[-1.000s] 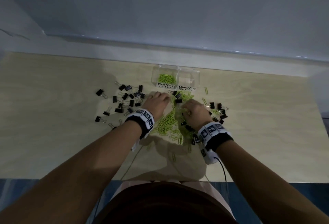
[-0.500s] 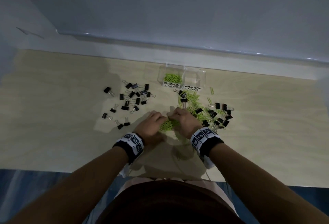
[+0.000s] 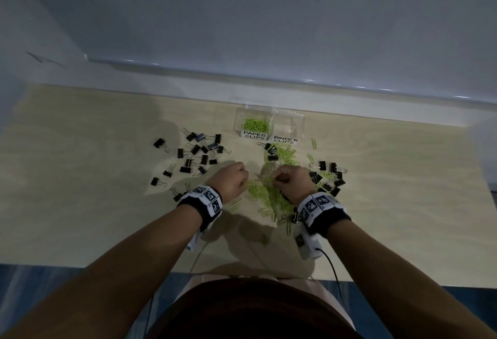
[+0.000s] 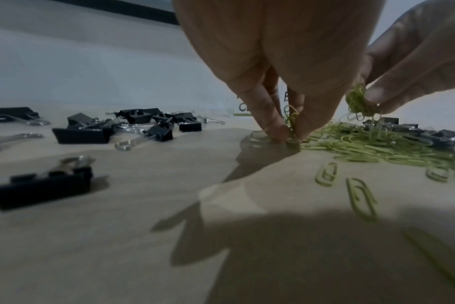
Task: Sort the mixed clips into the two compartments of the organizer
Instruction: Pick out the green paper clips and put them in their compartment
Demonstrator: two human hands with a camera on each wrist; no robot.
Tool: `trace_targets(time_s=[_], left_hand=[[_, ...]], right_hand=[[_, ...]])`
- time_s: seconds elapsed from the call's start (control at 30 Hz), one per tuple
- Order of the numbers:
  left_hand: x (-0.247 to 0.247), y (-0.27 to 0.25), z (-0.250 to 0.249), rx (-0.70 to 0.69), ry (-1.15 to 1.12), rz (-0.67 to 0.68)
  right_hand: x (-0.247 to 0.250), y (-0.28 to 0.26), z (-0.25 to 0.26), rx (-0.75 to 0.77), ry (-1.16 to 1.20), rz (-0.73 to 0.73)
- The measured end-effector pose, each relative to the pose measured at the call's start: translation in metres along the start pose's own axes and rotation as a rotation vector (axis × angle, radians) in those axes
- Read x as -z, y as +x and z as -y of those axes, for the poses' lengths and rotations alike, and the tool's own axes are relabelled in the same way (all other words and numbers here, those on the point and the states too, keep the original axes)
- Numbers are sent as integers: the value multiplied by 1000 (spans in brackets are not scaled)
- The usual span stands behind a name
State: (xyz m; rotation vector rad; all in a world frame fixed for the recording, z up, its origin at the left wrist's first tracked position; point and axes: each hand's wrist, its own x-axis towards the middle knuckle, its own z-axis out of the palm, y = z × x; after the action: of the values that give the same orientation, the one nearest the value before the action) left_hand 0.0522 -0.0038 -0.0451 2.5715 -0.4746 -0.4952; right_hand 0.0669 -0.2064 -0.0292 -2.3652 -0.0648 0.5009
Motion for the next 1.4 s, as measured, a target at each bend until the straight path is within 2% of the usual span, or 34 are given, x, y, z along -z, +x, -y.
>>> trace_targets(time_s=[0.1, 0.3, 0.4, 0.47, 0.57, 0.63, 0.7, 0.83, 0.97, 1.13, 1.23, 1.4], left_hand=[[10, 4, 1, 24, -76, -34], [54, 27, -6, 139, -427, -279], [81, 46, -9, 190, -502, -401], [94, 60, -9, 213, -520, -477], [105, 86, -10, 242, -492, -546], [104, 101, -10, 245, -421, -508], [98, 110, -10, 228, -349, -429], [81, 106, -13, 99, -100, -247], [63, 63, -14, 10, -63, -201], [15, 7, -5, 48, 26, 142], [-7, 1, -11, 93, 24, 132], [-20, 2, -29, 69, -1, 38]], right_hand=[[19, 9, 15, -68, 183, -58], [54, 63, 63, 21, 324, -149], [52, 99, 74, 33, 227, -194], [48, 113, 74, 26, 103, -166], [46, 112, 66, 78, -60, -172], [46, 96, 55, 158, -91, -199], [43, 71, 43, 205, -143, -154], [28, 25, 21, 254, -310, 168], [9, 1, 11, 315, -418, 327], [-5, -9, 11, 279, -707, 360], [-9, -11, 15, 291, -618, 305], [-13, -9, 18, 255, -545, 278]])
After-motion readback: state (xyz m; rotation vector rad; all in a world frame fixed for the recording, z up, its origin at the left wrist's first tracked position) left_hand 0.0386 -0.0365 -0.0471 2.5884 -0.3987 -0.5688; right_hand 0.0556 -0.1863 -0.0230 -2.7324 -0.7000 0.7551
